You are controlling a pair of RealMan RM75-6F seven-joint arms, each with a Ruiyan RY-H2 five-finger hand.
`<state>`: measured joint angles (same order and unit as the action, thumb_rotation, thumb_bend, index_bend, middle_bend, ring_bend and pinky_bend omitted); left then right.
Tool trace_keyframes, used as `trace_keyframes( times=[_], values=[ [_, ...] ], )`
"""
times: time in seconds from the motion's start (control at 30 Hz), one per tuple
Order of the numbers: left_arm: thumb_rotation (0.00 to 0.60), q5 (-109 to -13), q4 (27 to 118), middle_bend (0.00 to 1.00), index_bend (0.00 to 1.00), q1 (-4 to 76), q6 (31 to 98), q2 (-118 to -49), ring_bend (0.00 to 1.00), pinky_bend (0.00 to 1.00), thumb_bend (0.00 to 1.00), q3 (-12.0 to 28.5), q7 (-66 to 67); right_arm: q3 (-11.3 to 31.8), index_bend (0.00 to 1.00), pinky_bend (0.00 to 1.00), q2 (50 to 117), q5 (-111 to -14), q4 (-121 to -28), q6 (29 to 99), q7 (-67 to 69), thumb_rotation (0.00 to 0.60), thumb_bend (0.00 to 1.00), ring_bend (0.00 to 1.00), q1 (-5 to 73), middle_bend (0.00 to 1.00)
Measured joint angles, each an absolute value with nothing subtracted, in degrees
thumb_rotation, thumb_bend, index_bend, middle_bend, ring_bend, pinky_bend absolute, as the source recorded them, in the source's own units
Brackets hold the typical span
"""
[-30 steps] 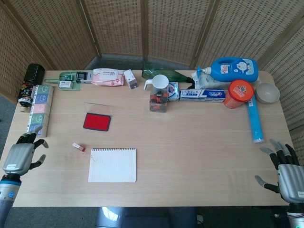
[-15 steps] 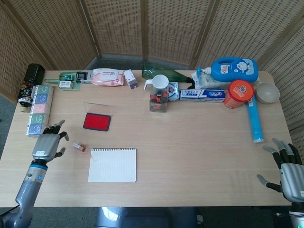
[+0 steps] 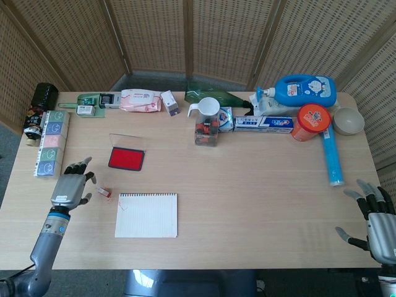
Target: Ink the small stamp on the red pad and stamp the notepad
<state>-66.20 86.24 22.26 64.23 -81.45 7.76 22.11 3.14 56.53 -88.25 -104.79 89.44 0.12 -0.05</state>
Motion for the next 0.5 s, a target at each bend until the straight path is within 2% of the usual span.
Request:
trace_keyframes(
  times=[0.5],
  values=[
    [0.600,-63.6,84.5,0.00,0.46,24.2,63.4,-84.1,0.11,0.11,0.27,7.3,24.9,3.3,0.22,0.00,56.4,-88.1,-104.6,89.5,0.7,0.600,0.07,0.04,-0.1,0.08]
  ],
)
